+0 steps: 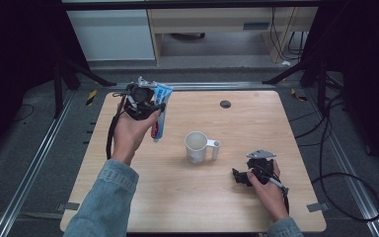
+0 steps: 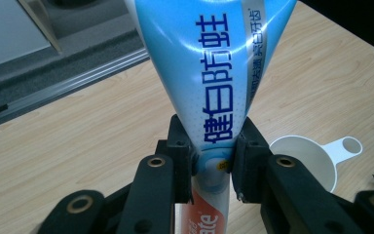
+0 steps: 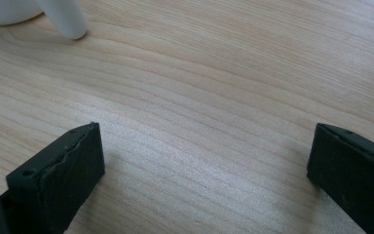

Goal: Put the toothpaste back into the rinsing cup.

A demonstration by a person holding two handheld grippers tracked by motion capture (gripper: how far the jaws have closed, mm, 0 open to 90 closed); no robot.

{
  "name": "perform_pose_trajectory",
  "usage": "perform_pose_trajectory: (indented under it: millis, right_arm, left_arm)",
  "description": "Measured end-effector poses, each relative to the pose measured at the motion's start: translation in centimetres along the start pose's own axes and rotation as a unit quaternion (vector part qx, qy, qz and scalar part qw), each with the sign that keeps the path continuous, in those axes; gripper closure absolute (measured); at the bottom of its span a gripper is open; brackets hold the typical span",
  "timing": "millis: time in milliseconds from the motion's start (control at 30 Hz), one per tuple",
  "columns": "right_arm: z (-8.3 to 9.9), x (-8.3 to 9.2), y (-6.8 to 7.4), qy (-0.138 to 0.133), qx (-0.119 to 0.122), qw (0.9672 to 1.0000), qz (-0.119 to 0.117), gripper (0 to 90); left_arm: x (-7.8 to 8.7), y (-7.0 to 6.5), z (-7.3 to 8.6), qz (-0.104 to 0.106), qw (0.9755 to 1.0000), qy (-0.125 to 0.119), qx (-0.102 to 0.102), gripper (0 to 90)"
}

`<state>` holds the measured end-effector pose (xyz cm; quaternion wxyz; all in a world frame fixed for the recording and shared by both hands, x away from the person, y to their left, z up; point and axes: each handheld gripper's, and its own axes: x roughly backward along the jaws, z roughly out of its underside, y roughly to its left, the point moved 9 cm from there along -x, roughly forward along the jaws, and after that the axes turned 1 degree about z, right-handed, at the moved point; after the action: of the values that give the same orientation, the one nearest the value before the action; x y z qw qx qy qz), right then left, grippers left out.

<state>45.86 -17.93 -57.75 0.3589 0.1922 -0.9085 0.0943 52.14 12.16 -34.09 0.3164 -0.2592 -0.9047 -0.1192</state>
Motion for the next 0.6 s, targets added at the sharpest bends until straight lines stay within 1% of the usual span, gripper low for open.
perform_pose_trajectory:
  millis: [33,67,100,200,233,267,300,367,400,433,467,500,533,600]
  right_arm:
    - [0.0,0.0,0.1,0.002,-0.005,1.0,-0.001,0.4]
    - [0.0,0.0,0.0,0.0,-0.001,1.0,0.0,0.4]
    - [0.0,0.0,0.1,0.002,-0.006,1.0,-0.001,0.4]
    - [0.0,0.0,0.1,0.002,-0.005,1.0,-0.001,0.4]
    - [0.0,0.0,0.1,0.002,-0.006,1.0,-0.001,0.4]
    - [0.0,0.0,0.1,0.002,-0.006,1.0,-0.001,0.4]
    - [0.0,0.0,0.1,0.002,-0.006,1.0,-0.001,0.4]
    - [0.0,0.0,0.1,0.002,-0.006,1.0,-0.001,0.4]
    - [0.0,0.0,0.1,0.002,-0.006,1.0,-0.001,0.4]
    - [0.0,0.1,0.1,0.0,-0.011,0.9999,-0.001,0.4]
    - [0.1,0.1,0.0,-0.001,-0.003,1.0,0.002,0.4]
    - [0.1,0.1,0.1,0.0,-0.007,1.0,0.0,0.4]
    - [0.1,0.1,0.1,0.0,-0.007,1.0,0.0,0.4]
    - [0.1,0.1,0.1,0.0,-0.007,1.0,0.0,0.4]
  left_arm:
    - [0.0,0.0,-0.1,-0.002,1.0,-0.007,0.001,72.5]
    - [0.0,-0.1,-0.1,-0.002,1.0,-0.009,0.001,72.5]
    - [0.0,-0.1,-0.1,-0.003,0.9999,-0.011,0.0,72.5]
    - [0.0,-0.5,-0.2,-0.001,0.9999,-0.014,0.001,72.5]
    - [-0.1,-0.8,-0.2,-0.004,0.9999,-0.01,-0.01,72.4]
    - [-0.1,-0.8,-0.2,-0.004,0.9999,-0.01,-0.01,72.4]
    - [-0.1,-1.0,-0.3,-0.008,0.9998,-0.016,-0.013,72.5]
    - [-0.1,-1.1,-0.3,-0.001,0.9996,-0.026,-0.007,72.5]
    - [-0.1,-1.1,-0.3,-0.001,0.9996,-0.026,-0.007,72.4]
    - [-0.2,-1.2,-0.2,0.008,0.9994,-0.034,0.003,72.5]
    - [-0.2,-1.2,-0.2,0.008,0.9994,-0.034,0.003,72.4]
    - [-0.2,-1.2,0.0,0.008,0.9994,-0.033,0.004,72.5]
    - [-0.1,-1.0,0.1,0.003,0.9994,-0.035,0.001,72.5]
    - [0.1,-0.8,0.2,0.003,0.9988,-0.049,0.007,72.5]
